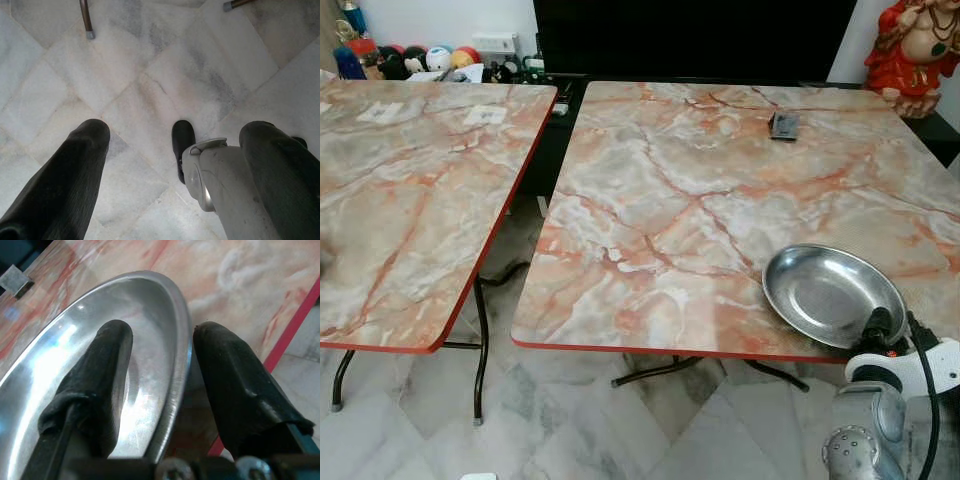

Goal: Setting the table

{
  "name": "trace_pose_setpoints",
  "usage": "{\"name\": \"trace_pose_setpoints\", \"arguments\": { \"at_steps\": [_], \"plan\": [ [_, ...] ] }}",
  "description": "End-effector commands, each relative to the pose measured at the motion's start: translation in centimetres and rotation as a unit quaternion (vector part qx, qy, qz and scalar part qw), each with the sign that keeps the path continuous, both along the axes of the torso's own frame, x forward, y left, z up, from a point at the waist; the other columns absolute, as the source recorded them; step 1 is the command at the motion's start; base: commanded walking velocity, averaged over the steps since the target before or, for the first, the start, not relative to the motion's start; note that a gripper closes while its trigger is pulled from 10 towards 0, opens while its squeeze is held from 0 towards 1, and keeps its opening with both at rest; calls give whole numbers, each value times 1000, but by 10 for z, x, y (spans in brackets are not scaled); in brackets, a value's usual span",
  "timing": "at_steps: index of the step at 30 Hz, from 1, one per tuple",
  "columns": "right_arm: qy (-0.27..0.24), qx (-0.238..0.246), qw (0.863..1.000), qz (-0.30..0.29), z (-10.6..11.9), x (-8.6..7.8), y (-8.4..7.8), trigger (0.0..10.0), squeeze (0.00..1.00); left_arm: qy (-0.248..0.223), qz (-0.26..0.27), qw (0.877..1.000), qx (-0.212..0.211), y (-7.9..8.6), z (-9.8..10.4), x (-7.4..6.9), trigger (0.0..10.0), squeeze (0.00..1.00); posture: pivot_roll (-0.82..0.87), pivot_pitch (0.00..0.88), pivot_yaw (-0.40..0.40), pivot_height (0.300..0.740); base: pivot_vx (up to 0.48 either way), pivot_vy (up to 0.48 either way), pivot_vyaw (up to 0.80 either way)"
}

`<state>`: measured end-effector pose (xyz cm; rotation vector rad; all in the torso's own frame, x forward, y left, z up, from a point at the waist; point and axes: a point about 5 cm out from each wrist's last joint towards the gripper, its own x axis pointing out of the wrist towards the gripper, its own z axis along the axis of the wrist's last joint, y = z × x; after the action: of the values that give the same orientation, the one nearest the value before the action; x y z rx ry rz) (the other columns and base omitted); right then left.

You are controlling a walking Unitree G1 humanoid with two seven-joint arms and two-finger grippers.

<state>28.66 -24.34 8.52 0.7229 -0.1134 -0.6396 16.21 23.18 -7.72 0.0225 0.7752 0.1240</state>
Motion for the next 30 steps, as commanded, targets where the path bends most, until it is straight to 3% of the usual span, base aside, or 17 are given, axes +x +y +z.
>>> {"name": "trace_pose_setpoints", "arguments": {
  "at_steps": [1, 14, 30],
  "plan": [
    [-2, -6, 1000, -8, 2, -4, -2, 10000, 0, 15, 7, 1000, -1, 4, -3, -8, 10000, 0, -19, 138, -6, 740, 0, 0, 0],
    [6, -1, 1000, -14, -3, -8, 0, 10000, 0, 6, -1, 1000, -3, 0, -2, -6, 10000, 0, -22, 141, -9, 740, 0, 0, 0],
    [-6, -53, 998, -26, 14, -27, -1, 10000, 0, 3, -4, 1000, -8, -2, -2, -5, 10000, 0, -36, 145, -4, 740, 0, 0, 0]
  ]
}}
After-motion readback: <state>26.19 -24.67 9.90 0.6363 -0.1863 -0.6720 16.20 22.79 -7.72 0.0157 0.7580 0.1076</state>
